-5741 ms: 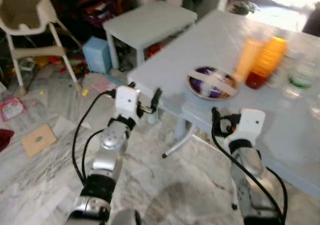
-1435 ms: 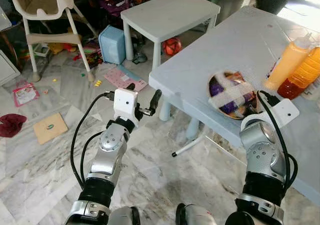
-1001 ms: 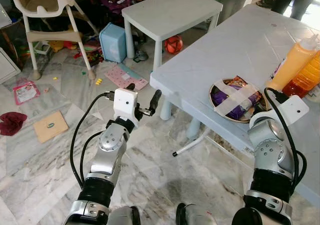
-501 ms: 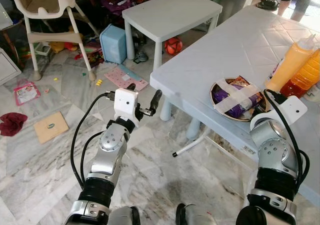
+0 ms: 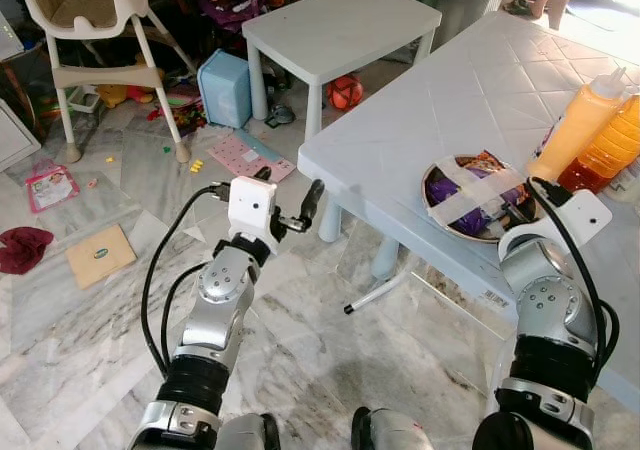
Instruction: Restocking fridge
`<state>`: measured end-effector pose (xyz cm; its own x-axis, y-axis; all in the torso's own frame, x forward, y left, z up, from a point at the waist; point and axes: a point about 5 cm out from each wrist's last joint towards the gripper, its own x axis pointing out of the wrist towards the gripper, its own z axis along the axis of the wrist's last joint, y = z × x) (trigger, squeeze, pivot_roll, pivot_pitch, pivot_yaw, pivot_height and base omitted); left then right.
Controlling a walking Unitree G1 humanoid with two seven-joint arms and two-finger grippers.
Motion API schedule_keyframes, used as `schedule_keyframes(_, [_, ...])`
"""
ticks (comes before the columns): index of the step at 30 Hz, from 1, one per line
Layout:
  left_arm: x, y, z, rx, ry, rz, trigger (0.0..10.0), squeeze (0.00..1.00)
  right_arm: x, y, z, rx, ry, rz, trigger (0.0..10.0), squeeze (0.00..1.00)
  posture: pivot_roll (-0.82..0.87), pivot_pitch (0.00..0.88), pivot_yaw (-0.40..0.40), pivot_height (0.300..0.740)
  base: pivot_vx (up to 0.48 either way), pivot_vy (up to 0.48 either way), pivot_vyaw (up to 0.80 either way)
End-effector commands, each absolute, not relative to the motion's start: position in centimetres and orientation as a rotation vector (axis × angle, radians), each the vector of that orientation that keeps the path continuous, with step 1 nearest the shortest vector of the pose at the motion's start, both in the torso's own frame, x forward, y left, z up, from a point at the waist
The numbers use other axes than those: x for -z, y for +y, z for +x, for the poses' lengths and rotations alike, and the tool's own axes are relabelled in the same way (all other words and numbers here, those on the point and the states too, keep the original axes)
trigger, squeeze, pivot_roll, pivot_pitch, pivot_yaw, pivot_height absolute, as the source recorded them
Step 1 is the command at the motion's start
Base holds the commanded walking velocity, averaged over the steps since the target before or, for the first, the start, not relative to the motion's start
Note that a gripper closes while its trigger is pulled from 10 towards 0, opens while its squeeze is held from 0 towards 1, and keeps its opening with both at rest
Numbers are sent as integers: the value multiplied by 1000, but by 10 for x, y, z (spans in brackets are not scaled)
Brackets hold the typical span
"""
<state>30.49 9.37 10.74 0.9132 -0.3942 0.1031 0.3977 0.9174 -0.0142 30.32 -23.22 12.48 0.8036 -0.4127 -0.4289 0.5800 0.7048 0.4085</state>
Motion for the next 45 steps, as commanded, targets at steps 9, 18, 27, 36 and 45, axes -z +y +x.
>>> schedule_keyframes(9, [-103, 123, 301, 269, -60, -2, 10000, 0, -117, -202, 289, 351, 260, 496, 0, 0, -73, 43, 11, 740, 0, 0, 0])
schedule_keyframes(18, [-93, 162, 272, 69, -43, 58, 10000, 0, -110, -188, 251, 238, 134, 417, 10000, 0, -52, 0, 22, 740, 0, 0, 0])
schedule_keyframes(27, [-74, 190, 276, -109, 21, 145, 10000, 0, -120, -172, 266, 62, 30, 263, 10000, 0, -26, 0, 5, 740, 0, 0, 178])
schedule_keyframes(36, [-65, 201, 283, -165, 73, 176, 10000, 0, -125, -158, 281, -42, -12, 245, 10000, 0, -1, 0, 0, 740, 0, 0, 800])
schedule_keyframes(45, [-51, 198, 279, -164, 115, 193, 10000, 0, -115, -163, 279, -53, -9, 224, 10000, 0, 6, 0, 2, 740, 0, 0, 800])
